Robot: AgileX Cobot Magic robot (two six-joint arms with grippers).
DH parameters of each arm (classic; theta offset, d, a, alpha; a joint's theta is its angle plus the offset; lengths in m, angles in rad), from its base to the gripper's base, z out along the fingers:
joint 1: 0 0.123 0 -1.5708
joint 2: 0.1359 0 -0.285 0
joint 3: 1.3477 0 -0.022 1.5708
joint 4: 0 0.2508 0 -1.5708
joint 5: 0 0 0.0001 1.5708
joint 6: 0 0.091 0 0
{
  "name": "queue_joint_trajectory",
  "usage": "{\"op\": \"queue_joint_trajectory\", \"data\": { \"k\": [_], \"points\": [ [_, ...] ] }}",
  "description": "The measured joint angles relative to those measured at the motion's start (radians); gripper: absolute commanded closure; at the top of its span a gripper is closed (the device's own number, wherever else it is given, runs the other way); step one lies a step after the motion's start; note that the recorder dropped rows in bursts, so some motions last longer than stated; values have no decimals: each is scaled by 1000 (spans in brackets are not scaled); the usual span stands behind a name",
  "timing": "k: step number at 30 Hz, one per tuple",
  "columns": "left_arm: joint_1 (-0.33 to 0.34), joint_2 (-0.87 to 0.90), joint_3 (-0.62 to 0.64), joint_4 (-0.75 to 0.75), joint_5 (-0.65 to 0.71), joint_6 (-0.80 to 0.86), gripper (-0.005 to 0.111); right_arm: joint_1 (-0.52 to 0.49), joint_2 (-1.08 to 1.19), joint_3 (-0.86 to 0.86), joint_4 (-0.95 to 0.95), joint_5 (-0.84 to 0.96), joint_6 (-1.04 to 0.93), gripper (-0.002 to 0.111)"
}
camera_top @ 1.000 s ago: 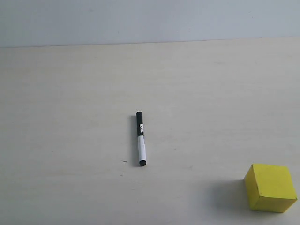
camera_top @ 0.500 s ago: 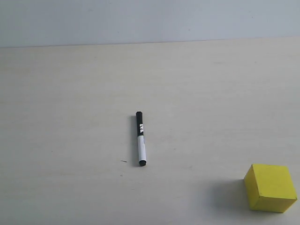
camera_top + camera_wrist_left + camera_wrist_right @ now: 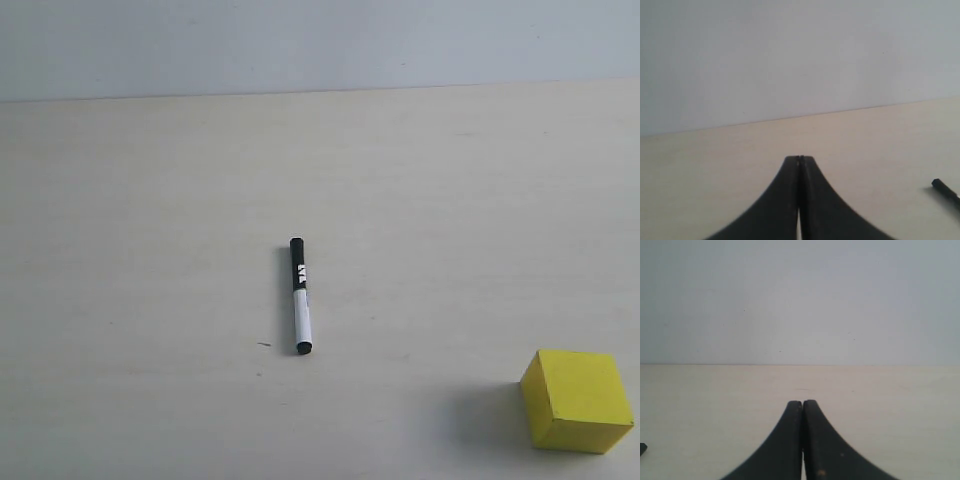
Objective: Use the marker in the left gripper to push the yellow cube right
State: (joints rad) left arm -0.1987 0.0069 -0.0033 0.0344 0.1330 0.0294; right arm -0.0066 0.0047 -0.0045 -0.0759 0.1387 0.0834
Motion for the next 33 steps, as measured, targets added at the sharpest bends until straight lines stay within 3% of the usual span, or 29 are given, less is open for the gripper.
{"op": "queue_joint_trajectory", "data": {
  "k": [33],
  "points": [
    [28, 0, 0, -40, 6, 48, 107, 0, 0, 0, 0, 0, 0, 108]
  ]
}}
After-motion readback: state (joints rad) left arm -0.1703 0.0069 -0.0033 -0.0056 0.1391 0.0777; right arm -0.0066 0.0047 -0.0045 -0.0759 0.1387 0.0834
